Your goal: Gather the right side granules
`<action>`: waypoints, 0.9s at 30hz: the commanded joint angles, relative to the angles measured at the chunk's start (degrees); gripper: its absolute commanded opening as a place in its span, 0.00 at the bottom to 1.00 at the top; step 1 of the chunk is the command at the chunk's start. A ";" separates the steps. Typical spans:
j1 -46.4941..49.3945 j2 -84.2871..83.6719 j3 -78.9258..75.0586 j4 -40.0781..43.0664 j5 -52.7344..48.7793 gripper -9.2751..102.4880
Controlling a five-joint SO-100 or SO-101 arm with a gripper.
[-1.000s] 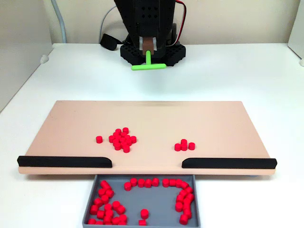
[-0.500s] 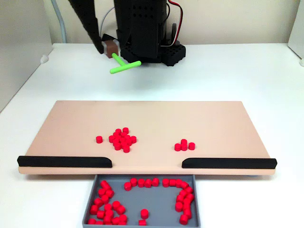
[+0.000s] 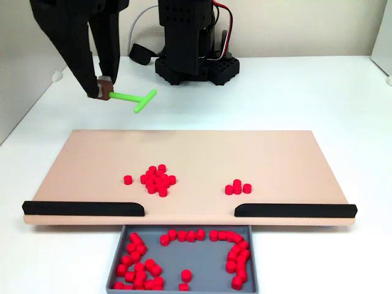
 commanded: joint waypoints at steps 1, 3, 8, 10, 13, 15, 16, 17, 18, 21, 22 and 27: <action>0.35 -2.11 -4.75 -0.09 -11.95 0.08; 0.70 -4.22 -6.50 -0.09 -17.67 0.08; 1.58 -9.58 -12.83 -0.09 -26.98 0.08; 1.85 -10.90 -14.06 -1.67 -29.18 0.08; 1.93 -13.97 -16.70 -2.99 -31.11 0.08; 1.76 -15.64 -17.67 -4.22 -31.55 0.08; 1.67 -16.26 -17.67 -5.10 -31.82 0.08; 1.49 -16.88 -17.75 -5.89 -32.08 0.08; 1.32 -17.75 -18.37 -6.06 -32.17 0.08; 0.70 -19.78 -19.78 -6.06 -32.08 0.08; 0.53 -20.13 -19.78 -6.15 -31.99 0.08; -0.09 -21.62 -19.86 -7.21 -31.64 0.08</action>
